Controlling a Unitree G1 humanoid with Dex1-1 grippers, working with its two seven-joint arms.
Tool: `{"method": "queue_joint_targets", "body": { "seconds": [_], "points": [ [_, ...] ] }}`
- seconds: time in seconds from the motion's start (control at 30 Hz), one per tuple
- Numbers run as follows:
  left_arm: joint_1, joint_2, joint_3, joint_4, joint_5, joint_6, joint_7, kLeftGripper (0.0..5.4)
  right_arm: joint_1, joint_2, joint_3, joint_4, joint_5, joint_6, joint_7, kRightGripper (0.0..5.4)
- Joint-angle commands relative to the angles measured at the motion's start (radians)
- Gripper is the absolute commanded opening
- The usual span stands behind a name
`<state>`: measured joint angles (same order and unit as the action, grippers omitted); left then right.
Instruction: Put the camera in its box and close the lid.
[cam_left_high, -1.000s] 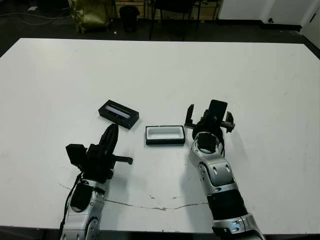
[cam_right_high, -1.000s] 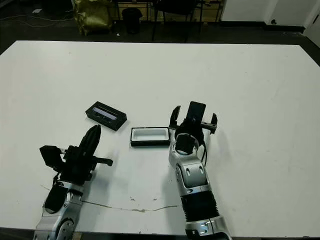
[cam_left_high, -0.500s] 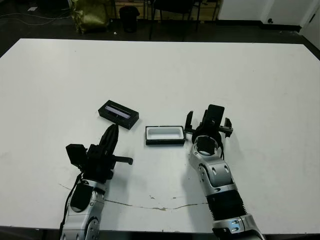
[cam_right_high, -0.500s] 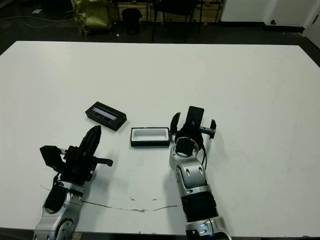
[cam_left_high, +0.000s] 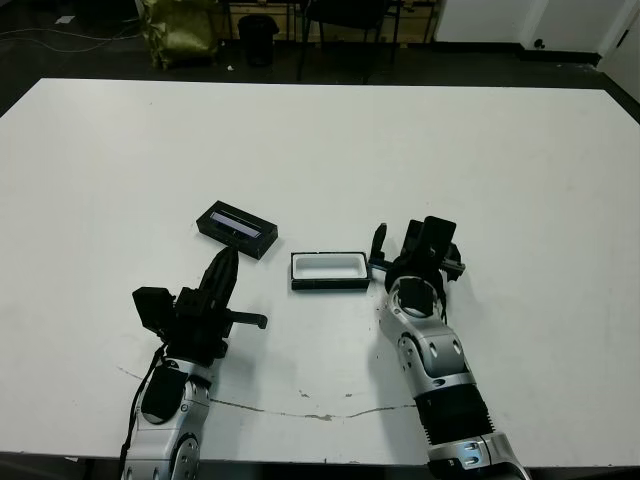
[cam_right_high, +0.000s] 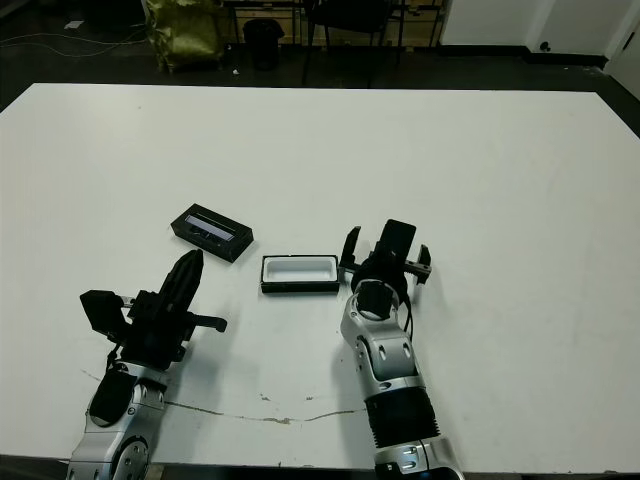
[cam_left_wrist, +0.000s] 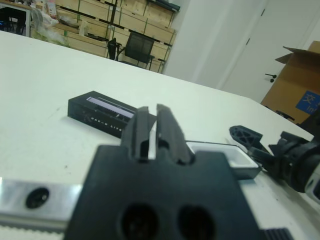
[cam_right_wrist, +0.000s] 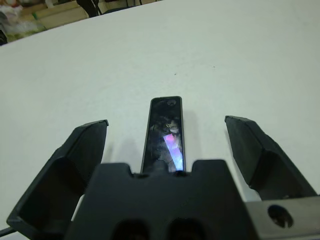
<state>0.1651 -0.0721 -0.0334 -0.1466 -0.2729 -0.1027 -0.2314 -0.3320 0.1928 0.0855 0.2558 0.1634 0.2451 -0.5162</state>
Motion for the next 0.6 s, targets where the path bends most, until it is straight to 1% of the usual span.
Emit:
{"method": "queue_joint_targets", "body": {
  "seconds": [0.03,0.1,0.17,0.23,0.33,0.4,0.5,0.6],
  "points": [
    [0.013,0.015,0.005,0.018,0.003,0.016,0.000,0.00,0.176,0.169,-0.032,0.103,0.046,0.049,-0.038,5.39],
    [0.015,0.014,0.005,0.009,0.003,0.028,0.006,0.00,0.170,0.169,-0.040,0.121,0.053,0.042,-0.040,5.26],
    [0.016,0.014,0.005,0.004,0.002,0.032,0.008,0.00,0.164,0.169,-0.048,0.138,0.054,0.041,-0.048,4.97],
    [0.015,0.014,0.006,0.008,-0.002,0.027,0.000,0.00,0.163,0.173,-0.054,0.148,0.055,0.034,-0.053,4.52],
    [0.015,0.017,0.004,0.007,0.013,0.025,0.009,0.00,0.161,0.176,-0.061,0.157,0.060,0.038,-0.060,3.81],
    [0.015,0.022,0.003,0.005,0.020,0.023,0.008,0.00,0.165,0.174,-0.056,0.163,0.052,0.028,-0.060,3.36],
    [0.012,0.020,0.006,0.013,0.008,0.015,-0.004,0.00,0.165,0.169,-0.044,0.167,0.034,0.035,-0.073,2.70],
    [0.009,0.013,0.008,0.021,-0.002,0.010,-0.009,0.00,0.167,0.173,-0.053,0.182,0.040,0.001,-0.072,2.03]
  ]
}}
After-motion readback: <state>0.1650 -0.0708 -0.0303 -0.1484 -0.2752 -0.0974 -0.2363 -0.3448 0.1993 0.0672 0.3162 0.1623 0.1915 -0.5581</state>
